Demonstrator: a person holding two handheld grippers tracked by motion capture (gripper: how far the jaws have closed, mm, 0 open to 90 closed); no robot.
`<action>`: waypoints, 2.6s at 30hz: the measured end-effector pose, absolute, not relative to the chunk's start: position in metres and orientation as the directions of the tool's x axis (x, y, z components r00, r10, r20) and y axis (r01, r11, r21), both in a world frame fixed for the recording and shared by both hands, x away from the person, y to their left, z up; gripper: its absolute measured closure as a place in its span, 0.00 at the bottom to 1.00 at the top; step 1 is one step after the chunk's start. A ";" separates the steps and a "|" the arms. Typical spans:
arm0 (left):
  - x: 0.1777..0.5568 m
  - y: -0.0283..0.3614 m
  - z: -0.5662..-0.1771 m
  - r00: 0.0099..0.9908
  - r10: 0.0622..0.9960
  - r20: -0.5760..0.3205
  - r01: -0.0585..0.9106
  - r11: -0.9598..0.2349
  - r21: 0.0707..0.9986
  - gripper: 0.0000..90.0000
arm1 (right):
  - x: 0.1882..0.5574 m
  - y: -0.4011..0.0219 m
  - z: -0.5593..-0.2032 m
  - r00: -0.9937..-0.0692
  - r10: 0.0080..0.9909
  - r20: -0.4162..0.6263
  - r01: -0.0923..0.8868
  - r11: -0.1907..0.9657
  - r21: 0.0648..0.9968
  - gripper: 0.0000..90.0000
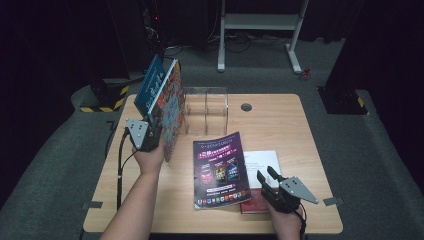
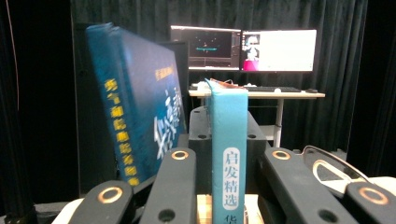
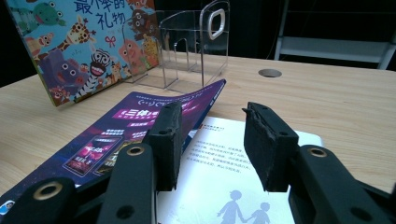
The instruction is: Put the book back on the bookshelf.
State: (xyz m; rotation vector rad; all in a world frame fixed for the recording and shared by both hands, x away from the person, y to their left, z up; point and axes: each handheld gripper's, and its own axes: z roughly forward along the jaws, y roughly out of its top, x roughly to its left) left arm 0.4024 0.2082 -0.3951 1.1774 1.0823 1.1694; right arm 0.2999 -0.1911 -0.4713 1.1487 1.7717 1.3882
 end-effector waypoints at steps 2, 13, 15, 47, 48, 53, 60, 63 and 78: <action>0.402 0.209 -0.396 0.096 0.995 -0.010 -0.086 0.019 0.996 0.89 | 0.300 -0.191 -0.471 -0.442 0.896 0.048 0.261 0.077 0.962 0.63; 0.398 0.215 -0.400 0.095 0.996 0.002 -0.071 0.005 0.997 0.88 | 0.300 -0.189 -0.472 -0.447 0.893 0.047 0.266 0.082 0.961 0.63; 0.396 0.215 -0.400 0.095 0.995 0.010 -0.069 -0.004 0.998 0.88 | 0.300 -0.189 -0.472 -0.447 0.893 0.047 0.266 0.082 0.960 0.63; 0.379 0.224 -0.391 0.091 0.992 0.086 -0.059 -0.080 0.995 0.69 | 0.301 -0.186 -0.473 -0.455 0.890 0.044 0.273 0.092 0.958 0.63; 0.378 0.225 -0.391 0.091 0.992 0.083 -0.059 -0.078 0.995 0.69 | 0.301 -0.186 -0.473 -0.455 0.890 0.044 0.272 0.092 0.958 0.63; 0.372 0.228 -0.391 0.088 0.993 0.078 -0.059 -0.073 0.996 0.68 | 0.301 -0.185 -0.474 -0.456 0.889 0.043 0.274 0.095 0.957 0.63; 0.361 0.233 -0.390 0.088 0.993 0.080 -0.068 -0.074 0.995 0.68 | 0.301 -0.185 -0.474 -0.456 0.889 0.041 0.274 0.096 0.957 0.63; 0.355 0.235 -0.392 0.098 0.991 0.086 -0.060 -0.080 0.995 0.67 | 0.301 -0.184 -0.474 -0.457 0.889 0.041 0.276 0.098 0.956 0.62; 0.331 0.249 -0.406 0.143 0.988 0.057 0.026 -0.062 0.998 0.62 | 0.301 -0.182 -0.474 -0.459 0.887 0.039 0.282 0.104 0.954 0.61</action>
